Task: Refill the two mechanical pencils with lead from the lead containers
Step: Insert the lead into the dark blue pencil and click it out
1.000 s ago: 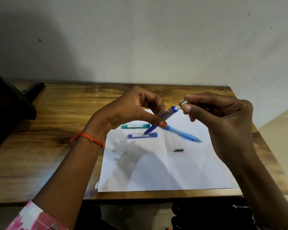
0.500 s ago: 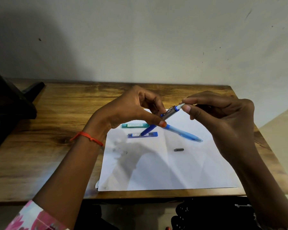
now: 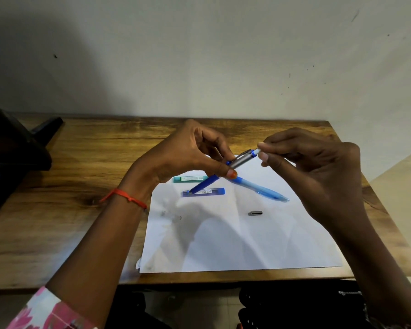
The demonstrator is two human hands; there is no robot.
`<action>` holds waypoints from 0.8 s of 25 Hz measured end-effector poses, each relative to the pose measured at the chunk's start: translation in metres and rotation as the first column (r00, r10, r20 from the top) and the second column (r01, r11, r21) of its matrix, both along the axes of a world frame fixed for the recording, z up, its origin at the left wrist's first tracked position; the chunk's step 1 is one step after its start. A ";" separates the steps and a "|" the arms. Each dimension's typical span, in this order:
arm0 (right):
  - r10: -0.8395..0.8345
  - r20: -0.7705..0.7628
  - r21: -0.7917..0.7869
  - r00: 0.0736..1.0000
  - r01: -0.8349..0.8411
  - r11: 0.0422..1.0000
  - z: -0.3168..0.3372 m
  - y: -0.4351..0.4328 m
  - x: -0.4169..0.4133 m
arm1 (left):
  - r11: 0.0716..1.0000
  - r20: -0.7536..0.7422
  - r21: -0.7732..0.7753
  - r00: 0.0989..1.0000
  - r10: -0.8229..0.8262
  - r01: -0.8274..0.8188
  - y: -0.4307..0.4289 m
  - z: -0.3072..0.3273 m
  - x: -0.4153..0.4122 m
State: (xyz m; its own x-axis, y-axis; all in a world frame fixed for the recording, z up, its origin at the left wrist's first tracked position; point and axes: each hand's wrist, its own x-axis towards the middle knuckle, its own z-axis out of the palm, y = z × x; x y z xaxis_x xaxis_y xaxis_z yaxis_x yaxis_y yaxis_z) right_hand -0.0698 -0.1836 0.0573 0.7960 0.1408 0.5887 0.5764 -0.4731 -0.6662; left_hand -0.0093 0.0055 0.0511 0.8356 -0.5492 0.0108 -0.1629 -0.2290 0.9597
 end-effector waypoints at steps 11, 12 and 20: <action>-0.009 -0.446 0.076 0.895 0.048 0.996 0.000 -0.007 0.005 | 1.000 -0.062 -0.029 0.998 0.004 -0.006 -0.002 -0.003 0.003; -0.103 -0.517 -0.192 0.850 0.002 0.981 -0.006 -0.009 0.007 | 1.000 -0.062 -0.020 0.998 -0.002 0.001 -0.002 -0.003 0.003; -0.270 -0.622 -0.665 0.735 -0.315 0.677 -0.035 -0.001 0.015 | 0.999 -0.071 0.019 0.997 -0.032 0.033 -0.001 -0.003 0.005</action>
State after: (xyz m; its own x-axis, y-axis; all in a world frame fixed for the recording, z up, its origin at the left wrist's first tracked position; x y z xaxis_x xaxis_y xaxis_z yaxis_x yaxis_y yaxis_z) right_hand -0.0553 -0.1846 0.0222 0.8941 0.2840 -0.3464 0.1726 -0.9320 -0.3187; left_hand -0.0040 0.0040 0.0482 0.8154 -0.5758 -0.0592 -0.1023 -0.2440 0.9644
